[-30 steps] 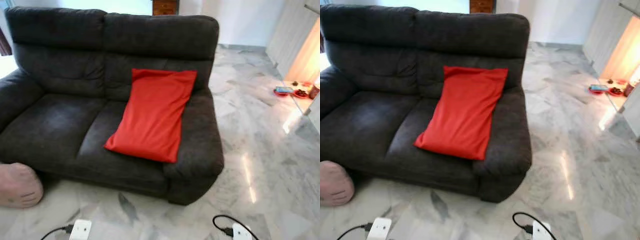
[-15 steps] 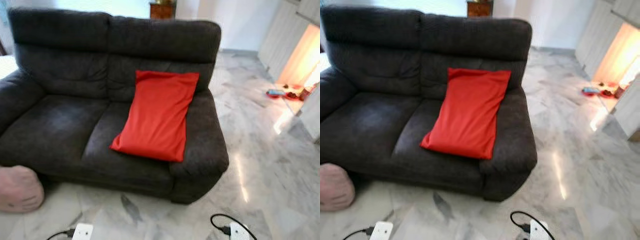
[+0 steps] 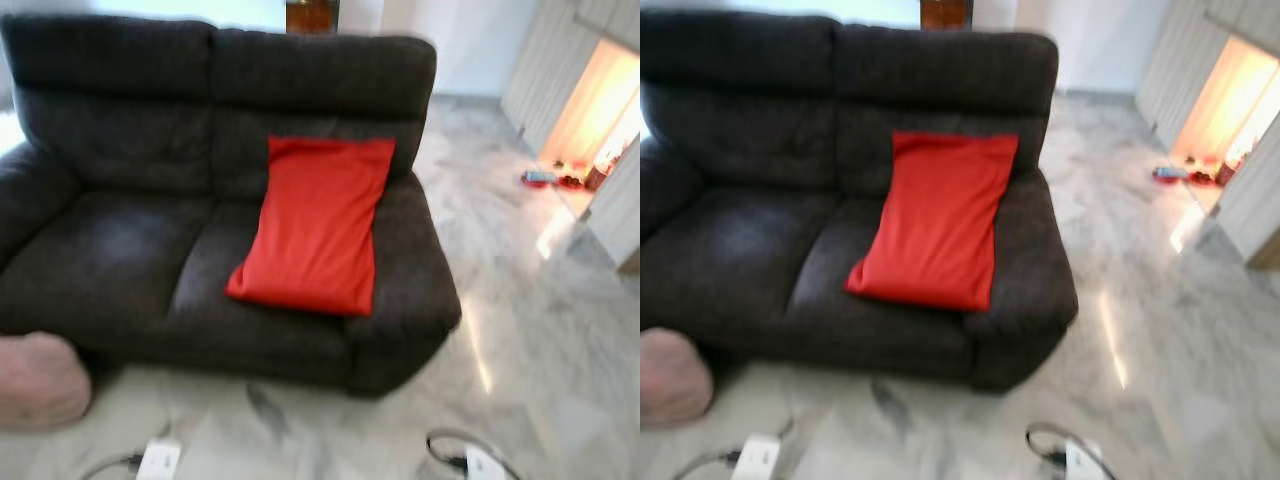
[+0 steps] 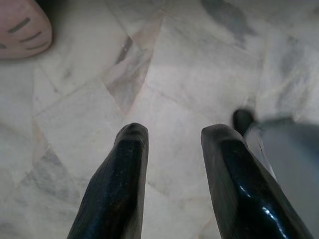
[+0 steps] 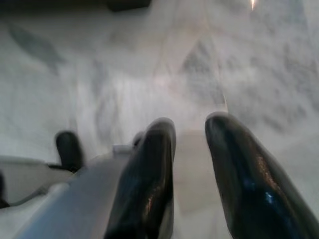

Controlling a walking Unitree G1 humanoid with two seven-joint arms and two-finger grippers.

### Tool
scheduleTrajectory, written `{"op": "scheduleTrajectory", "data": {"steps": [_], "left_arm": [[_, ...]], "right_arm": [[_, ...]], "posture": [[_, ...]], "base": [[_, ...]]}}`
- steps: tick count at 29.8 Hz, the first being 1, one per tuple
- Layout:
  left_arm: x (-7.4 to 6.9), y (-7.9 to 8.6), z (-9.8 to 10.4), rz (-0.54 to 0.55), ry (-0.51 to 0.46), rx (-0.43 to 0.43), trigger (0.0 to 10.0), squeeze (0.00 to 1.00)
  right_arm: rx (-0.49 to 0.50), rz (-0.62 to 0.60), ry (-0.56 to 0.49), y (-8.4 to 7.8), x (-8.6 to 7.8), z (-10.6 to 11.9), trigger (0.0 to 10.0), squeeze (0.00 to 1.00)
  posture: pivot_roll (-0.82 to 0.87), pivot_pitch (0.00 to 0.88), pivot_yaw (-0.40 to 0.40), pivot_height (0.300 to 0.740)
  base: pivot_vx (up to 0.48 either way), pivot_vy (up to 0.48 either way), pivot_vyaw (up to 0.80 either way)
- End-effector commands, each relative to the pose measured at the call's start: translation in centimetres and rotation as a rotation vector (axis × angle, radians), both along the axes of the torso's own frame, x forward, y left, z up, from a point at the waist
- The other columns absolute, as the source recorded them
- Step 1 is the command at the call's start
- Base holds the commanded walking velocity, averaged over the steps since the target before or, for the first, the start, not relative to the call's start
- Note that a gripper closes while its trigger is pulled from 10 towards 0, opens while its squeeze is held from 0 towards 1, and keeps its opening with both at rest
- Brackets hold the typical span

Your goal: Move the pillow to the sofa from floor

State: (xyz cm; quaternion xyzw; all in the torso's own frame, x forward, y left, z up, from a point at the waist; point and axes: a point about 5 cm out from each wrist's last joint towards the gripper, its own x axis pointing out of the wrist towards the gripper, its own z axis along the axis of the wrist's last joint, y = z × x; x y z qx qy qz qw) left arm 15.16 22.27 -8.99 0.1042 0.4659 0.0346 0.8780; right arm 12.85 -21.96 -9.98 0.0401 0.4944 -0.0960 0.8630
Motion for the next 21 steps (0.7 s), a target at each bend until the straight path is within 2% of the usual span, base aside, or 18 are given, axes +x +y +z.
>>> {"op": "scheduleTrajectory", "data": {"steps": [1, 5, 14, 21], "left_arm": [[0.8, 0.3, 0.4, -0.017, -0.02, 0.023, 10.0, 0.0], [0.8, 0.2, 0.4, -0.018, -0.023, 0.021, 10.0, 0.0], [0.8, 0.2, 0.4, -0.016, -0.025, 0.02, 10.0, 0.0], [0.8, 0.2, 0.4, -0.017, -0.026, 0.021, 10.0, 0.0]], "right_arm": [[0.015, 0.001, -0.015, 0.7, 0.4, 0.0, 10.0, 0.0], [0.022, 0.013, -0.016, 1.4, 0.8, 0.0, 10.0, 0.0], [0.04, 0.033, -0.035, 3.8, 2.8, 0.3, 10.0, 0.0], [0.046, 0.077, -0.037, 5.1, 3.5, 0.5, 10.0, 0.0]], "posture": [[0.04, 0.0, -0.044, 0.74], [0.04, 0.0, -0.044, 0.74], [0.04, 0.0, -0.043, 0.74], [0.04, 0.0, -0.042, 0.74]], "base": [[0.0, 0.33, 0.0], [0.0, 0.328, 0.0], [0.0, 0.333, 0.0], [0.0, 0.343, 0.0]]}}
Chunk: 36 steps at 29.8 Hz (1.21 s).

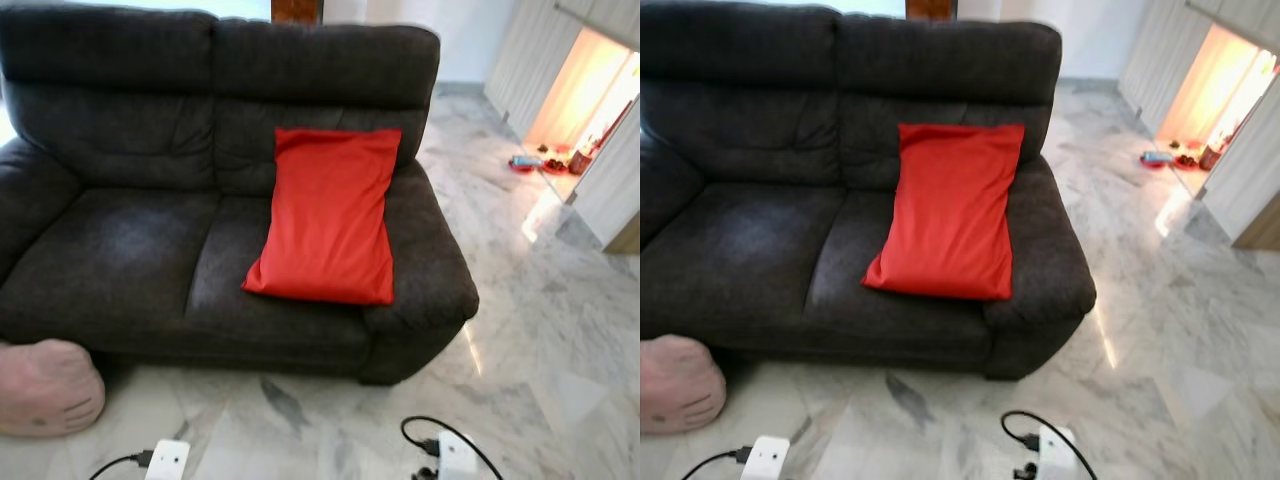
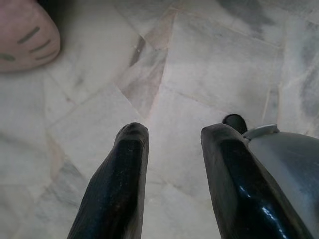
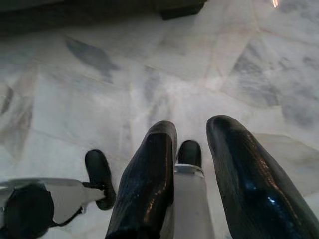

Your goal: Move the pillow to the sofa from floor

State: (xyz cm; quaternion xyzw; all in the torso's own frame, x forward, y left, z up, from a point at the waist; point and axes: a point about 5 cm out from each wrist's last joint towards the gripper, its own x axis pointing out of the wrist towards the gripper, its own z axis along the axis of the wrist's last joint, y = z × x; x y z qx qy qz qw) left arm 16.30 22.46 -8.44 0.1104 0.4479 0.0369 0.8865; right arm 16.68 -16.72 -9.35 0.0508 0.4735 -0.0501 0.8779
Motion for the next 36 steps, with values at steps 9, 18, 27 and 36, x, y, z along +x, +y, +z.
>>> {"op": "scheduleTrajectory", "data": {"steps": [9, 18, 27, 36], "left_arm": [[-0.5, 0.1, -0.2, -0.011, 0.014, 0.008, 10.0, 0.0], [-0.7, -0.1, -0.3, -0.009, 0.022, 0.005, 10.0, 0.0], [-0.8, -0.3, -0.4, -0.01, 0.029, 0.004, 10.0, 0.0], [-0.9, -0.1, -0.4, -0.009, 0.033, 0.006, 10.0, 0.0]], "right_arm": [[-0.003, -0.007, 0.022, 1.1, 0.1, -0.1, 10.0, 0.0], [-0.007, -0.016, 0.023, 0.4, -0.3, -0.2, 10.0, 0.0], [-0.002, -0.017, 0.021, 0.3, -0.3, -0.2, 10.0, 0.0], [-0.007, 0.011, 0.013, 0.3, -0.3, -0.1, 10.0, 0.0]], "posture": [[0.04, 0.0, -0.043, 0.74], [0.04, 0.0, -0.045, 0.74], [0.04, 0.0, -0.044, 0.74], [0.04, 0.0, -0.045, 0.74]], "base": [[0.0, 0.347, 0.0], [0.0, 0.347, 0.0], [0.0, 0.347, 0.0], [0.0, 0.346, 0.06]]}}
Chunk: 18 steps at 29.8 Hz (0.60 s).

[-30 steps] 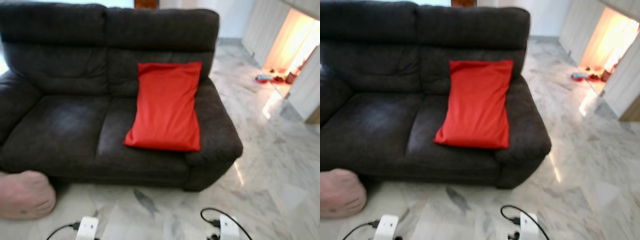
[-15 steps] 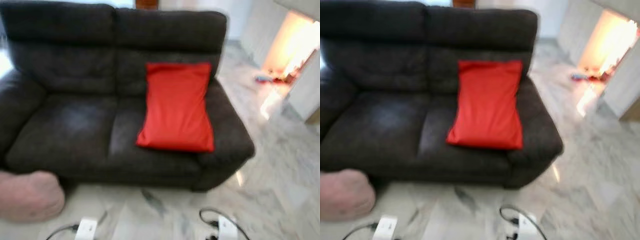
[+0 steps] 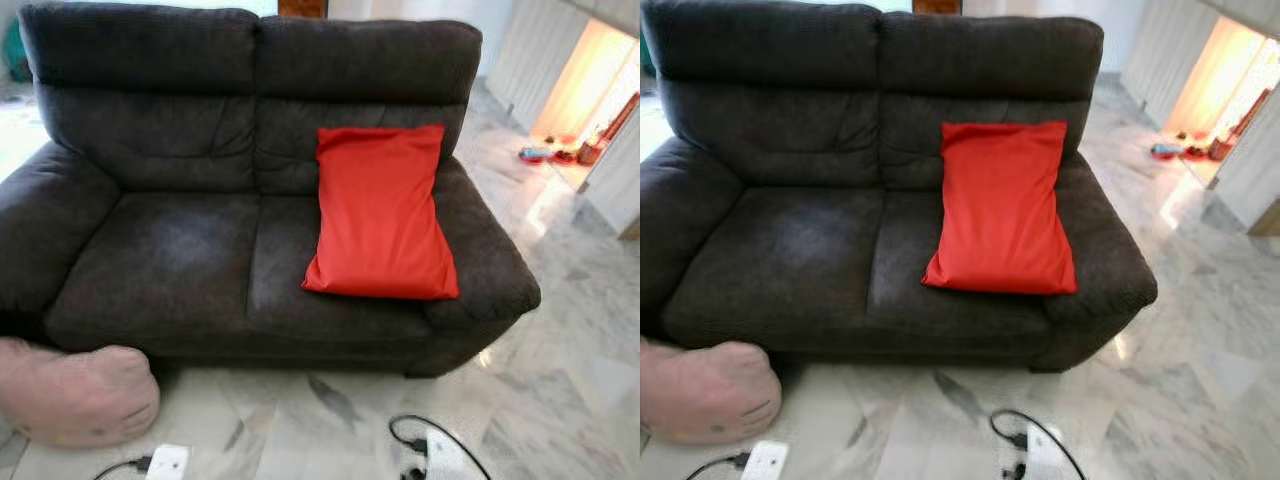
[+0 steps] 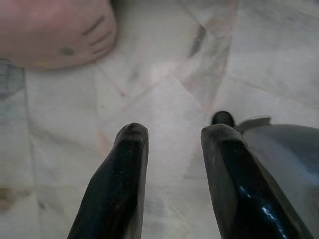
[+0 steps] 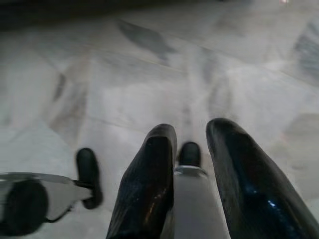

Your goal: Move the pillow to the sofa from floor

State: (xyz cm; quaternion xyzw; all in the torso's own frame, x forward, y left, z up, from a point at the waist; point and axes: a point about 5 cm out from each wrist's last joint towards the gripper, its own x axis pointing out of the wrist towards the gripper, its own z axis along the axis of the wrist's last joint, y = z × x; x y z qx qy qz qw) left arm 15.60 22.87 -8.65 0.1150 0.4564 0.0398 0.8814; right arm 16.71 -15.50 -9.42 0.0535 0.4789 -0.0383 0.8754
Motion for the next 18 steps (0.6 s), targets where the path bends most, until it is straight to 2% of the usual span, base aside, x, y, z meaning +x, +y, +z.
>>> {"op": "scheduleTrajectory", "data": {"steps": [1, 4, 8, 16, 18], "left_arm": [[-0.19, -0.4, -0.19, -0.012, 0.013, -0.005, 10.0, 0.0], [-0.18, -0.33, -0.17, -0.012, 0.013, -0.004, 10.0, 0.0], [-0.16, -0.36, -0.17, -0.011, 0.012, -0.004, 10.0, 0.0], [-0.06, -0.5, -0.17, -0.014, 0.014, -0.005, 10.0, 0.0], [-0.05, -0.53, -0.17, -0.014, 0.013, -0.006, 10.0, 0.0]], "right_arm": [[-0.023, -0.007, 0.003, -0.93, -0.32, -0.08, 10.0, 0.0], [-0.021, -0.011, 0.006, -0.96, -0.36, -0.09, 10.0, 0.0], [-0.011, -0.03, 0.006, -0.97, -0.4, -0.11, 10.0, 0.0], [-0.027, 0.012, 0.008, -0.99, -0.37, -0.1, 10.0, 0.0], [-0.025, 0.013, 0.006, -0.99, -0.36, -0.09, 10.0, 0.0]], "posture": [[0.04, 0.0, -0.045, 0.74], [0.04, 0.0, -0.045, 0.74], [0.04, 0.0, -0.046, 0.74], [0.04, 0.0, -0.043, 0.74], [0.04, 0.0, -0.044, 0.74]], "base": [[0.0, 0.349, 0.8], [0.0, 0.347, 0.7], [0.0, 0.343, 0.0], [0.0, 0.348, 0.0], [0.0, 0.347, 0.58]]}}
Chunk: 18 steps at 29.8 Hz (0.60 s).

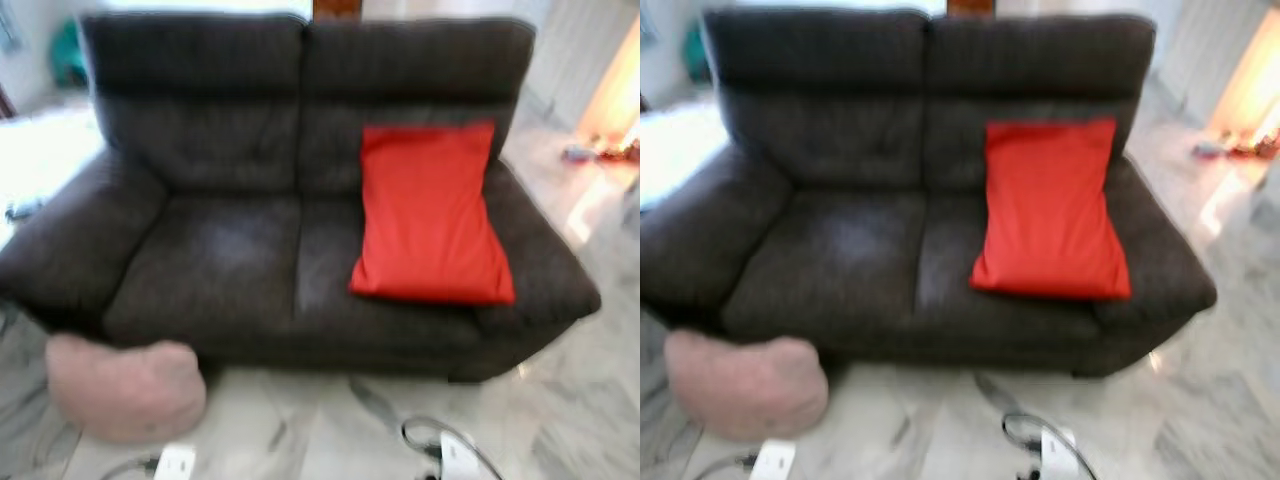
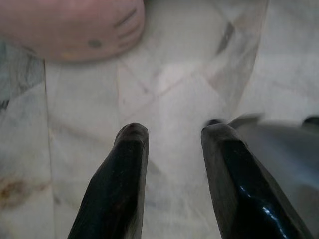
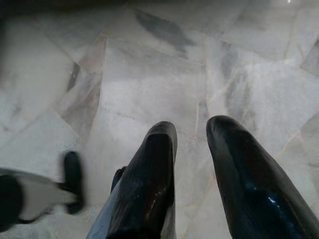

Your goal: Move the pillow to the sofa from floor

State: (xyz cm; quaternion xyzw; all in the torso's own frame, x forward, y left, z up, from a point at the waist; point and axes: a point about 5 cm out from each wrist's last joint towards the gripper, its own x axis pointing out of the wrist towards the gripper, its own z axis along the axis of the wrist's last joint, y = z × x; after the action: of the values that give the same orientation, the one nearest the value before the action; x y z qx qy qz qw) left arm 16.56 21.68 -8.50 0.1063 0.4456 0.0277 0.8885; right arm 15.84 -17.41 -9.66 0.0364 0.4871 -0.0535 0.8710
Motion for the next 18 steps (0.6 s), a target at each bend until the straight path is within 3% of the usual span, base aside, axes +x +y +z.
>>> {"op": "scheduleTrajectory", "data": {"steps": [1, 11, 18], "left_arm": [[-1.02, 0.65, -0.32, 0.003, 0.037, 0.022, 10.0, 0.0], [-1.13, 0.72, -0.35, 0.003, 0.038, 0.023, 10.0, 0.0], [-1.16, 0.74, -0.35, 0.003, 0.037, 0.022, 10.0, 0.0]], "right_arm": [[0.018, 0.024, -0.015, 0.91, 0.52, 0.15, 10.0, 0.0], [0.026, 0.017, -0.014, 0.91, 0.51, 0.15, 10.0, 0.0], [0.024, 0.028, -0.016, 0.86, 0.54, 0.17, 10.0, 0.0]], "posture": [[0.04, 0.0, -0.044, 0.74], [0.04, 0.0, -0.042, 0.74], [0.04, 0.0, -0.044, 0.74]], "base": [[0.0, 0.349, 0.67], [0.0, 0.349, 0.07], [0.0, 0.349, 0.52]]}}
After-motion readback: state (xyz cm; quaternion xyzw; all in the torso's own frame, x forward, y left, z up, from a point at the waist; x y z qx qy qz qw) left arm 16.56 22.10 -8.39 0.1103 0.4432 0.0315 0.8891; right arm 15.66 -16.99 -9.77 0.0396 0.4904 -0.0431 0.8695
